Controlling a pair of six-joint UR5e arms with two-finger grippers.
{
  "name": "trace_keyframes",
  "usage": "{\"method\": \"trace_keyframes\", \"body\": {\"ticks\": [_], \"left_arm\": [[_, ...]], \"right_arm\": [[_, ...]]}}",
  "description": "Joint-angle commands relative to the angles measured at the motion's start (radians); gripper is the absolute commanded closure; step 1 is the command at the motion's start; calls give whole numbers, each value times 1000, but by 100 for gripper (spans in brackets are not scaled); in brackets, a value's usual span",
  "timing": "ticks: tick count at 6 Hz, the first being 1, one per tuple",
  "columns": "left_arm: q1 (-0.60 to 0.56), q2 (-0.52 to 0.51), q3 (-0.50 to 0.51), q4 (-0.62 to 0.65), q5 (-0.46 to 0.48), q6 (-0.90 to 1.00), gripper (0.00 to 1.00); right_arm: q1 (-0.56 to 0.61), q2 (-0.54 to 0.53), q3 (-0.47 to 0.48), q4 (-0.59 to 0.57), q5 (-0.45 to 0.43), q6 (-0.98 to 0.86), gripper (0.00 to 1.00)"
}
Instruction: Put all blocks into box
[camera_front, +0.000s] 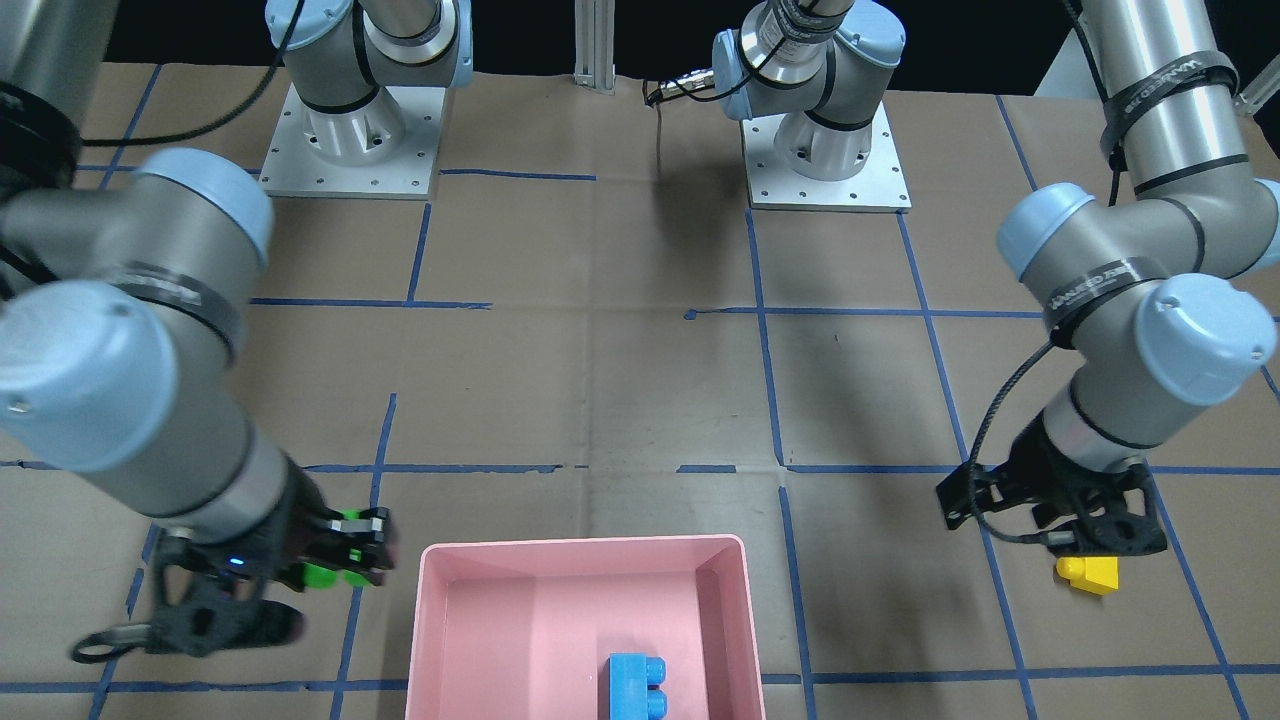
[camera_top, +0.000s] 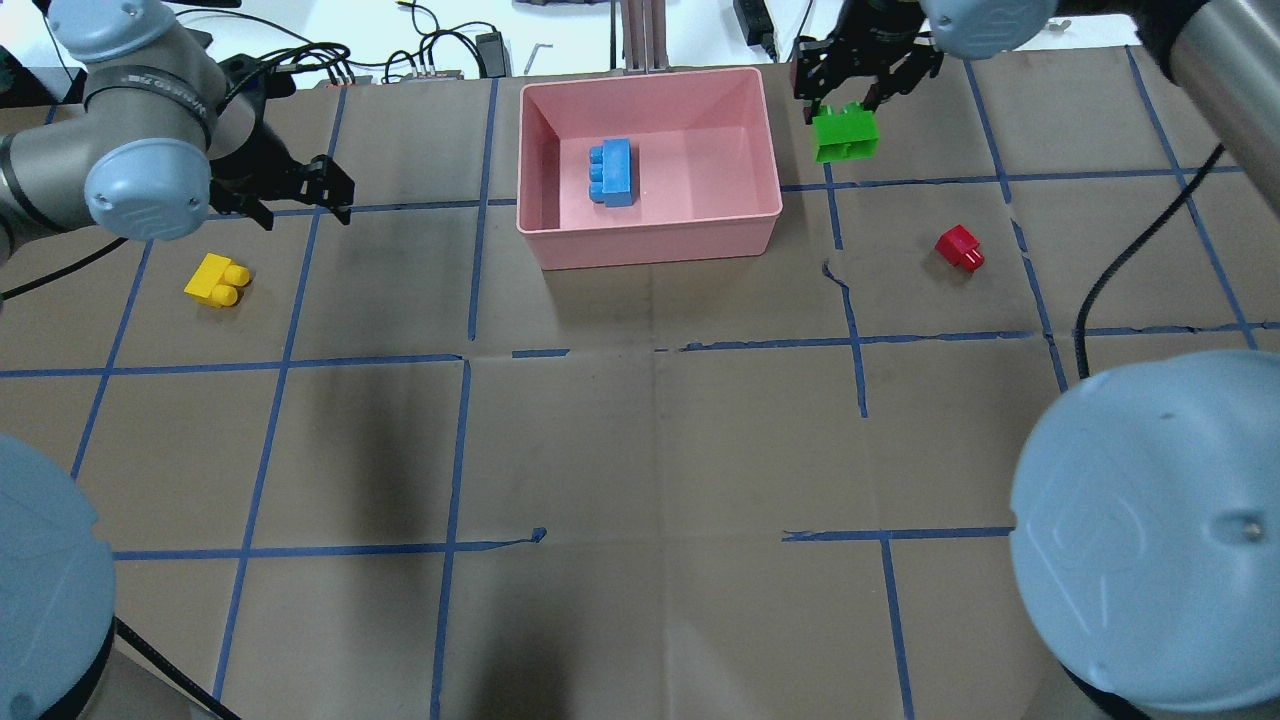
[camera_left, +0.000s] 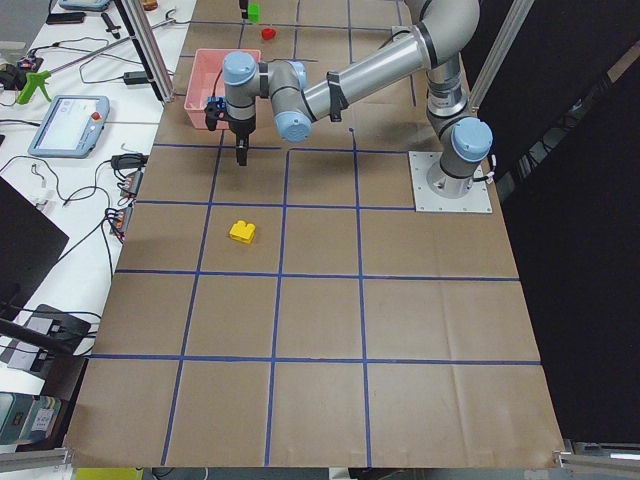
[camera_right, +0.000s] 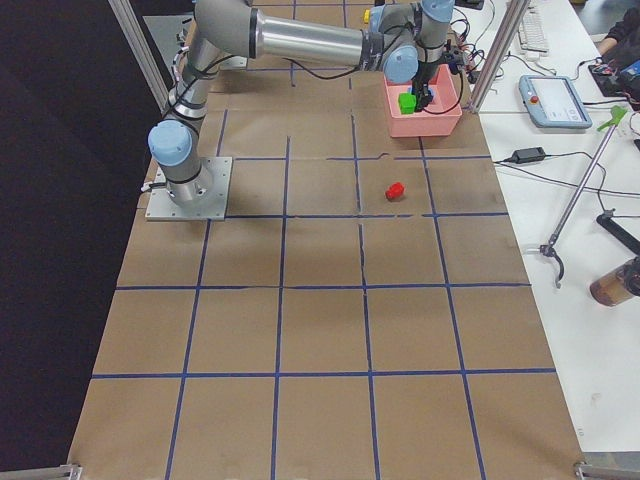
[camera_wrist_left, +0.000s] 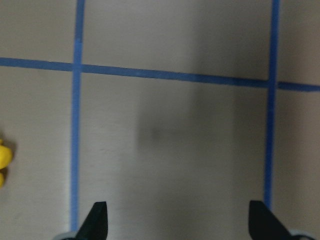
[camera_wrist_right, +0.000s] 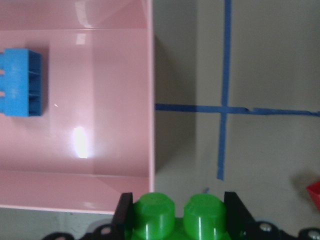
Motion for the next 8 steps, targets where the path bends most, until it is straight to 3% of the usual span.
{"method": "trace_keyframes", "body": {"ticks": [1, 3, 4, 5, 6, 8], "left_arm": [[174, -14, -40, 5, 41, 345, 2], [220, -95, -40, 164, 22, 580, 2], [223, -146, -19, 195, -32, 636, 2], [224, -159, -14, 196, -75, 642, 3], [224, -160, -12, 196, -74, 647, 3], [224, -192, -8, 197, -73, 645, 3]], "right_arm": [[117, 131, -106, -47, 0, 130, 61], [117, 202, -106, -212, 0, 115, 61], [117, 207, -104, -222, 0, 115, 22], [115, 199, -104, -215, -2, 126, 1], [112, 181, -106, -193, -3, 126, 0], [74, 78, -95, -2, -6, 111, 0]]}}
